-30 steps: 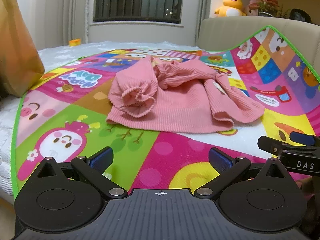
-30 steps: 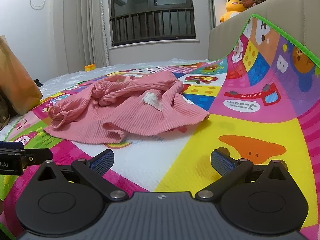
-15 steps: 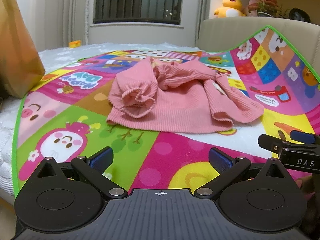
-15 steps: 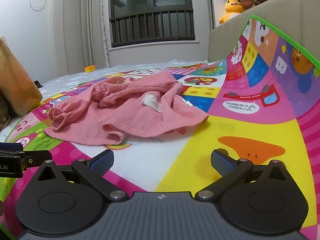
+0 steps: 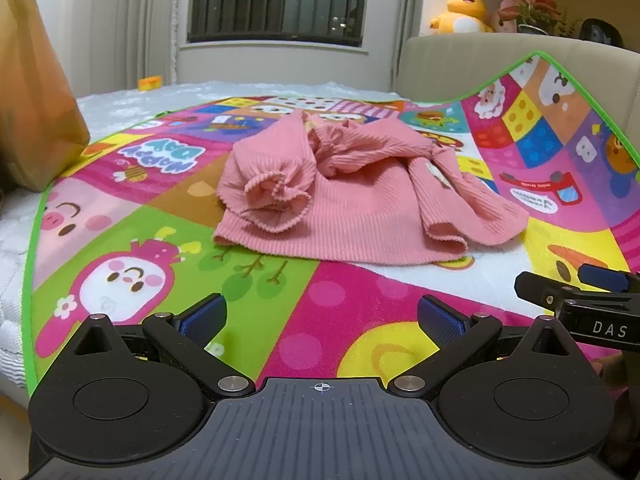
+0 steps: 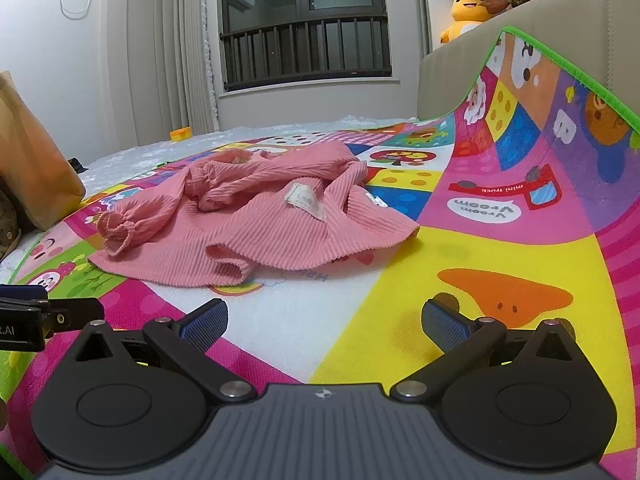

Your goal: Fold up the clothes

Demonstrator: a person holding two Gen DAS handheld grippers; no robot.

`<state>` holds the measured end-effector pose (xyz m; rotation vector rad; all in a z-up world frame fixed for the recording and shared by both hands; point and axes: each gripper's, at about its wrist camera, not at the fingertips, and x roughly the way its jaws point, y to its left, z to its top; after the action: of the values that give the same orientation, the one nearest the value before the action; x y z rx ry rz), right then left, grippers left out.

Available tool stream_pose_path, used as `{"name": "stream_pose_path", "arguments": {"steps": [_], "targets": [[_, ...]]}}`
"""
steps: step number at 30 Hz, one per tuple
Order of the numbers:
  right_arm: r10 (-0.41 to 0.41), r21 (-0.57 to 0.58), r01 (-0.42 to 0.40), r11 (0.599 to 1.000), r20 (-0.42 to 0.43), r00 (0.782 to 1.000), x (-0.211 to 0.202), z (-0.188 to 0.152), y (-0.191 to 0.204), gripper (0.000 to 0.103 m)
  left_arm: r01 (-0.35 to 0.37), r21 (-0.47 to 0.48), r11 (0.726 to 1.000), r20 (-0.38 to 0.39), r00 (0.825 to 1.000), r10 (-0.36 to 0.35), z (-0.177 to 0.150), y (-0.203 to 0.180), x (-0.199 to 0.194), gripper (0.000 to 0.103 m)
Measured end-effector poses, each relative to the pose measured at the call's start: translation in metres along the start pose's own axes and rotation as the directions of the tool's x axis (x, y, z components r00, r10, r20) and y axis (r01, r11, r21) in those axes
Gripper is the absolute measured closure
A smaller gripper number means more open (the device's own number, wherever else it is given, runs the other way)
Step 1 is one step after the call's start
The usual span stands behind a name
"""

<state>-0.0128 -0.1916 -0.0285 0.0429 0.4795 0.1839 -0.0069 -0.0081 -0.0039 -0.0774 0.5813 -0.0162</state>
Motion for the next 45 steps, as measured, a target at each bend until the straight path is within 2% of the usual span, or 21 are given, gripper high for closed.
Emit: {"name": "stream_pose_path", "arguments": {"steps": [45], "targets": [[0.022, 0.03, -0.021, 0.999, -0.036, 0.999, 0.0051, -0.0071, -0.0043, 0.0, 0.0, -0.002, 1.0, -0.011, 1.0, 0.0, -0.0033, 0.0007, 0.0016, 0.0]]}}
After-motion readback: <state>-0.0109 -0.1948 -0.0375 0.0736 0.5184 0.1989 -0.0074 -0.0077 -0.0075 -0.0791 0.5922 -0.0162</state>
